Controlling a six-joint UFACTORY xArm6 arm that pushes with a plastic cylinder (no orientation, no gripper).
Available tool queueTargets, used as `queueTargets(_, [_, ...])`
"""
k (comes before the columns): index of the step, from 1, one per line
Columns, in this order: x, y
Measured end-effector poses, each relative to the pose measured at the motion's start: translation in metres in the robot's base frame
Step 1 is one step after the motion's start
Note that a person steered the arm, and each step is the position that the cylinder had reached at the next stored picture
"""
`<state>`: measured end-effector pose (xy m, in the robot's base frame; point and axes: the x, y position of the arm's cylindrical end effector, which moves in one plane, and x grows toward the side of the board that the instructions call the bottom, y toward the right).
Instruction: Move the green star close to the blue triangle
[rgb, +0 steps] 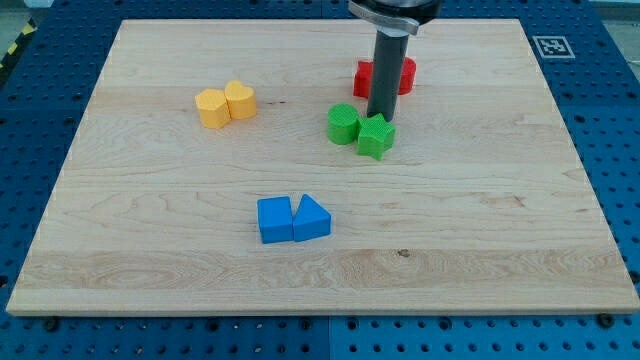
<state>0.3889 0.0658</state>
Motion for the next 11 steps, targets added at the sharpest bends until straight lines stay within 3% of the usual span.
queueTargets(6, [0.089,0.007])
queueTargets(9, [0.095,0.005])
queueTargets(11, [0.098,-0.039])
